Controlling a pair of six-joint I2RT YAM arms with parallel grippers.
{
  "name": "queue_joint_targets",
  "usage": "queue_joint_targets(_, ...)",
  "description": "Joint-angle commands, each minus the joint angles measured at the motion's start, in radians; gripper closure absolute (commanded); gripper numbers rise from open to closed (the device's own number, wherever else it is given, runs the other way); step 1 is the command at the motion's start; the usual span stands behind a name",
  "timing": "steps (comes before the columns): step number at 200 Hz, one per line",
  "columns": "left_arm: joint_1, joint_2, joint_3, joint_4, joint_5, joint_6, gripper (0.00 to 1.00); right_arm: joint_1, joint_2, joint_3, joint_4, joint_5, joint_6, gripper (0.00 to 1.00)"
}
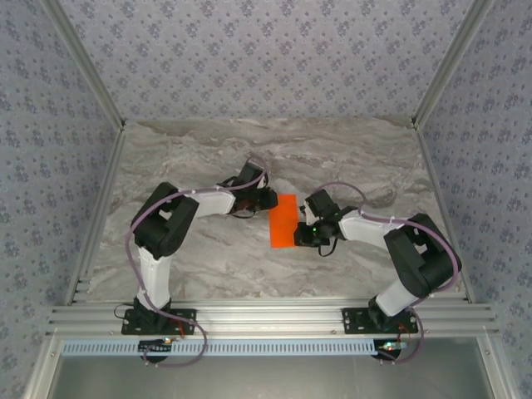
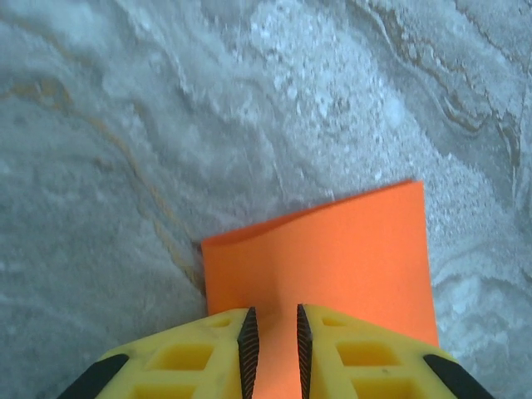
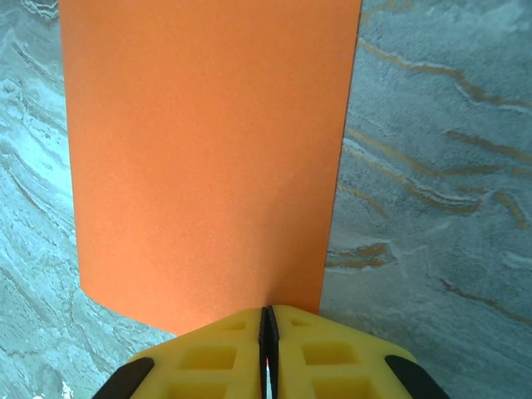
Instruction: Fold a paper plane with a square sheet of paper (fold left side to right side)
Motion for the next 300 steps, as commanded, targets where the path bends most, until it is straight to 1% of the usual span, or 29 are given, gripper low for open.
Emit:
queue_joint_targets(1, 0.068, 0.056, 0.034, -0.037, -0.146, 0.042, 0.77, 0.007, 0.027, -0.059, -0.180, 0.067, -0.014, 0.87)
queue_joint_targets(47, 0.098, 0.096, 0.089, -0.080, -0.153, 0.066, 0.77, 0.020, 0.018, -0.065, -0.161, 0.048, 0.004, 0.87)
queue_joint_targets(81, 0.119, 0.086, 0.091, -0.078, -0.126, 0.073, 0.76, 0.056, 0.007, -0.085, -0.113, 0.013, 0.051, 0.87)
queue_joint_targets(110, 0.131, -0.005, 0.054, -0.066, -0.089, 0.088, 0.73, 0.092, -0.019, -0.104, -0.062, 0.000, 0.113, 0.86)
queue_joint_targets(140, 0.133, -0.142, -0.015, -0.057, -0.032, 0.099, 0.69, 0.105, -0.098, -0.112, 0.012, -0.020, 0.149, 0.82)
queue_joint_targets(160, 0.126, -0.214, -0.085, -0.026, 0.050, 0.071, 0.69, 0.076, -0.171, -0.097, 0.006, -0.002, 0.134, 0.78)
queue_joint_targets(178, 0.100, -0.250, -0.139, 0.009, 0.124, 0.032, 0.69, 0.023, -0.229, -0.084, -0.037, 0.032, 0.070, 0.68)
queue_joint_targets(196, 0.056, -0.242, -0.164, 0.053, 0.189, -0.007, 0.69, -0.042, -0.289, -0.096, -0.063, 0.041, 0.046, 0.61)
queue_joint_targets(213, 0.019, -0.201, -0.157, 0.093, 0.223, -0.040, 0.70, -0.104, -0.338, -0.117, -0.078, 0.028, 0.034, 0.58)
queue_joint_targets(231, -0.005, -0.142, -0.125, 0.106, 0.224, -0.061, 0.70, -0.147, -0.386, -0.144, -0.094, 0.017, 0.033, 0.55)
queue_joint_targets(258, -0.026, -0.071, -0.073, 0.091, 0.227, -0.066, 0.71, -0.174, -0.442, -0.178, -0.113, 0.010, 0.035, 0.52)
queue_joint_targets(273, -0.032, -0.070, -0.076, 0.084, 0.208, -0.067, 0.71, -0.183, -0.457, -0.193, -0.120, 0.009, 0.035, 0.51)
queue_joint_targets(300, -0.035, -0.114, -0.114, 0.050, 0.172, -0.061, 0.70, -0.188, -0.460, -0.207, -0.118, 0.003, 0.030, 0.50)
